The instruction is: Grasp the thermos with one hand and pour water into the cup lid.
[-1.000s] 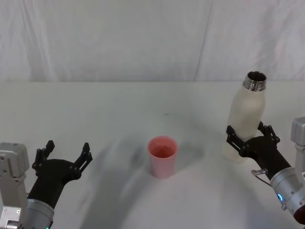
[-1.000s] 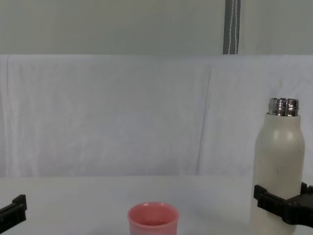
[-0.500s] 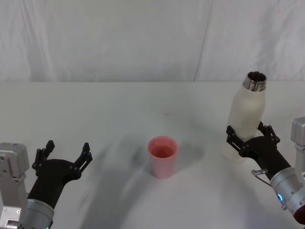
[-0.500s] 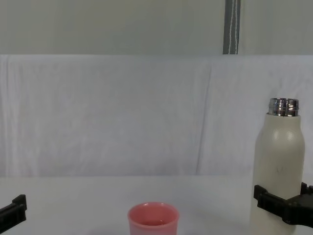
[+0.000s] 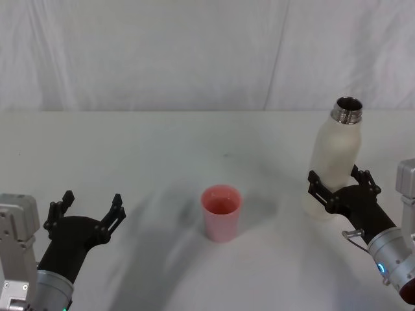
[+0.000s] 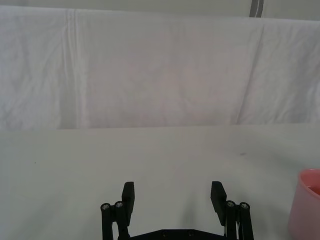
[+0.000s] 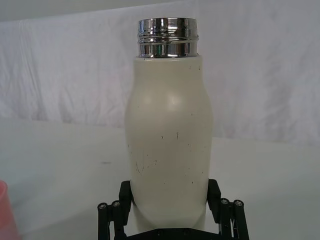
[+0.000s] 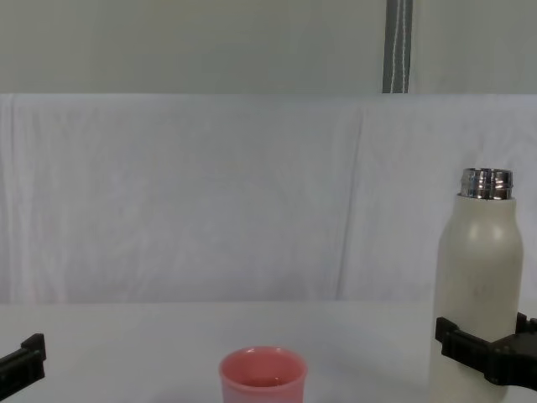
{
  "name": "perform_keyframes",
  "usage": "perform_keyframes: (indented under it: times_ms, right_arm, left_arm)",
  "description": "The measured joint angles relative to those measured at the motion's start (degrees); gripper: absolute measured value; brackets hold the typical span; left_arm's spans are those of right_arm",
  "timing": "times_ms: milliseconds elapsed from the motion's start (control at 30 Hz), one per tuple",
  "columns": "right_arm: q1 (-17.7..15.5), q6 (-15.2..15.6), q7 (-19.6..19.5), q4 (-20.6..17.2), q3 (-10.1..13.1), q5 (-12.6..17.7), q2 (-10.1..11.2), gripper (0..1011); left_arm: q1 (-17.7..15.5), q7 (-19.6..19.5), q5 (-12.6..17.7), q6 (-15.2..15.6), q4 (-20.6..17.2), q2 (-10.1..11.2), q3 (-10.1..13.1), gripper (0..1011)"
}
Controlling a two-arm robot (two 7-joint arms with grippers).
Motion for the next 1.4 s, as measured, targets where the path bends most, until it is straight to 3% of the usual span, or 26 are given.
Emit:
perform_keyframes:
  times_ms: [300, 600, 1033, 1400]
  right_arm:
    - [0.0, 0.1, 0.0, -0.6, -0.6, -0.8, 0.6, 940]
    - [0.3, 0.7, -0.7, -2.6, -1.7, -4.5, 2.1, 940]
    - [0.3, 2.0, -2.7, -5.3, -2.4, -11.6, 4.2, 940]
    - [-0.2, 2.8, -4.3, -7.6, -3.3, -19.4, 5.9, 940]
  left_arm:
    - [0.0, 0.0, 0.0, 0.0, 0.0, 0.0, 0.0, 1001]
    - [0.0, 0.0, 0.0, 0.0, 0.0, 0.0, 0.0, 1001]
    - [0.0, 0.0, 0.0, 0.0, 0.0, 0.0, 0.0, 1001]
    - [0.0, 0.0, 0.0, 0.0, 0.0, 0.0, 0.0, 1001]
